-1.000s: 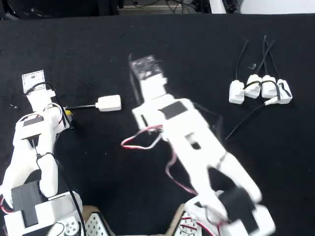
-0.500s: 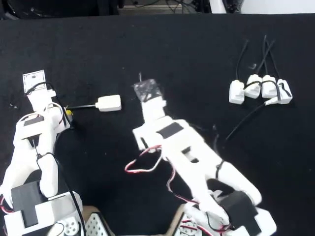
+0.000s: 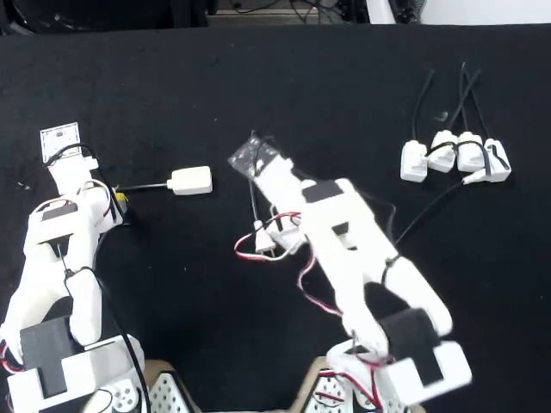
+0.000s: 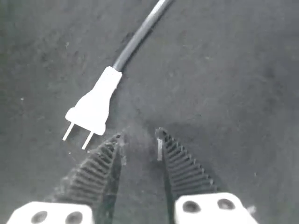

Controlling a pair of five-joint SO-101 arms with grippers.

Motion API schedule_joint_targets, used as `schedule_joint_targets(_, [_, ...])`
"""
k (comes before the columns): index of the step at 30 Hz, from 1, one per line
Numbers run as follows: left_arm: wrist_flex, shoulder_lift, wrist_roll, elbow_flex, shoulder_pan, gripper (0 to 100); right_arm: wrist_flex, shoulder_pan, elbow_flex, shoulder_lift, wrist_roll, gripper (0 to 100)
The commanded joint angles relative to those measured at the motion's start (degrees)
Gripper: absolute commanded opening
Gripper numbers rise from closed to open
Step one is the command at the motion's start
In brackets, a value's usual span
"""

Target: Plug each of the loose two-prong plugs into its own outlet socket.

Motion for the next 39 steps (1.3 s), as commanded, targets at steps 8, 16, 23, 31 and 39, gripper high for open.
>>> schedule_joint_targets(8, [0.18,-0.79,0.18,-0.22,0.57,21,-2.64,-17.76,-0.92,0.75,-10.64,11.3])
schedule_joint_targets(16, [0.18,-0.79,0.18,-0.22,0.31,21,-3.87,-19.52,-4.79,0.57,-5.27,11.4])
schedule_joint_targets(23, [0.18,-0.79,0.18,-0.22,0.31,21,-3.69,-19.25,1.01,1.10,32.79,15.5])
schedule_joint_targets(31, [0.18,-0.79,0.18,-0.22,0.31,21,-4.48,-19.16,2.15,0.84,46.42,15.5])
schedule_joint_targets(39, [0.26,-0.79,0.35,-0.22,-0.48,21,-4.84,-19.08,-1.10,0.57,48.88,15.5])
